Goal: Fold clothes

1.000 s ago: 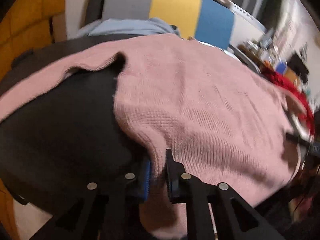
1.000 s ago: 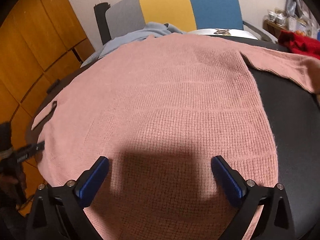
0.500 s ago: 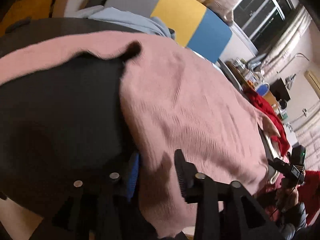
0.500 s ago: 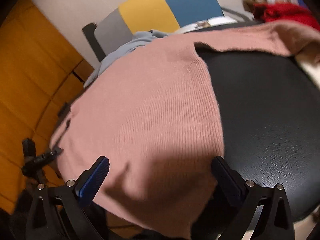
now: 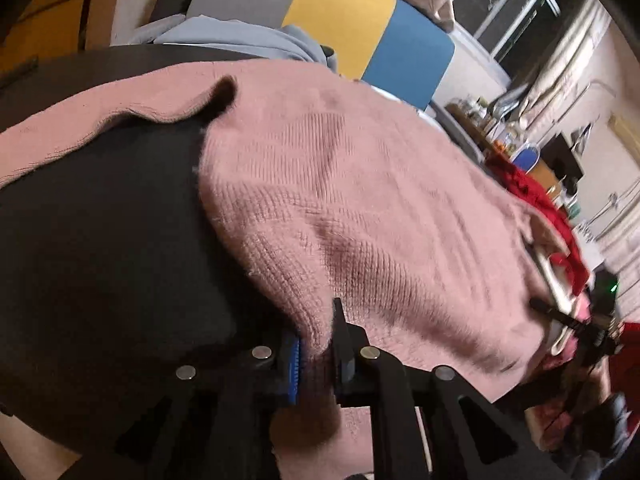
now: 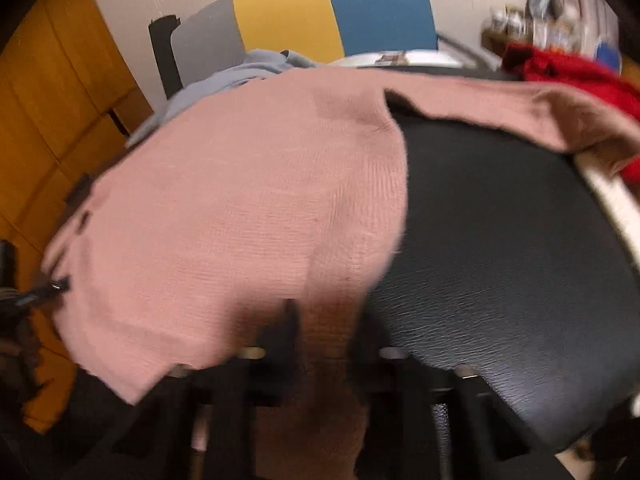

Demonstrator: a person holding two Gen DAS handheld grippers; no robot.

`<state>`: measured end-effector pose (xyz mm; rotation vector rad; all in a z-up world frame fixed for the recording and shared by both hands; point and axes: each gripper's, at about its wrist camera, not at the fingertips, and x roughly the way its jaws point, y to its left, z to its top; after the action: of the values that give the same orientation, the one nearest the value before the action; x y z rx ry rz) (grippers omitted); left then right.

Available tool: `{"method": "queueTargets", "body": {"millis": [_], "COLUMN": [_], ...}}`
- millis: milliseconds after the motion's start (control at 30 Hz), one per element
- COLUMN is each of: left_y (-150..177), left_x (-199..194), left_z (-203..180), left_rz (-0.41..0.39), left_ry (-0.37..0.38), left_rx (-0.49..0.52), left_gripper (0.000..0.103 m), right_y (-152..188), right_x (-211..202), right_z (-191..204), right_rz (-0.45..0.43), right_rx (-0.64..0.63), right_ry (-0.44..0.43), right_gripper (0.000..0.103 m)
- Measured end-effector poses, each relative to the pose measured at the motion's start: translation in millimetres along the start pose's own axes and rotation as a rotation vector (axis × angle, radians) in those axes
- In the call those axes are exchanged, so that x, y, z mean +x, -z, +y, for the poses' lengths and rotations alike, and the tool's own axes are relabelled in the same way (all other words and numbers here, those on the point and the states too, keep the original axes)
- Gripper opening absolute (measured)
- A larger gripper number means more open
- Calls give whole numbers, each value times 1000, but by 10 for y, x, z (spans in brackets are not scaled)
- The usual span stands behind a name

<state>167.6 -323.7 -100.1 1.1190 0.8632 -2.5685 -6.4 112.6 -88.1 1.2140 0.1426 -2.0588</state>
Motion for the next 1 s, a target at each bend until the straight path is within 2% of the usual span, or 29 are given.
{"method": "queueTargets", "body": {"millis": [133,233,300,367,433,467,500,567,667,700,767,900,1000], "left_y": [-108,-57,75,195,225,231,204,98,-71,-117,-210,-207,-59], "left_x": [-296,-369,-273,-203,-243,-275,-326,-453,-500,-475,-424,68,350], "left_z": [150,254,271,294,345,373,394,416,316,261,149,-238,-333], "left_rz": [-39,-15,56,107,93,82,57,-12,-81,-94,-118,-64,-1], "left_ry": [55,60,51,33,35,40,35,6,-21,-22,-23,-72,-129], "left_rx": [-34,-47,-40,-32,-51,-62,-71,-82,-43,-24,15,138,183], "left_gripper": [10,10,10,11,12,17,18,20,24,25,28,30,30], "right_y": [39,140,235,244,203,168,115,-7,-200,-246,-283,-346,-269], "right_x": [-125,-186,-115,-153,-245,-301,-362,-414,-445,-412,-219,169,403], "right_z": [72,66,73,63,68,84,118,243,454,516,619,819,838], "right_rz": [25,56,104,117,105,89,63,10,-66,-78,-63,-30,-2], "right_rx": [50,70,66,77,63,41,11,-33,-93,-107,-117,-140,-155], "right_ry": [-124,-144,-117,-133,-110,-84,-58,-53,-60,-64,-76,-87,-27], "right_gripper": [19,19,20,21,36,55,65,66,76,82,87,88,92]}}
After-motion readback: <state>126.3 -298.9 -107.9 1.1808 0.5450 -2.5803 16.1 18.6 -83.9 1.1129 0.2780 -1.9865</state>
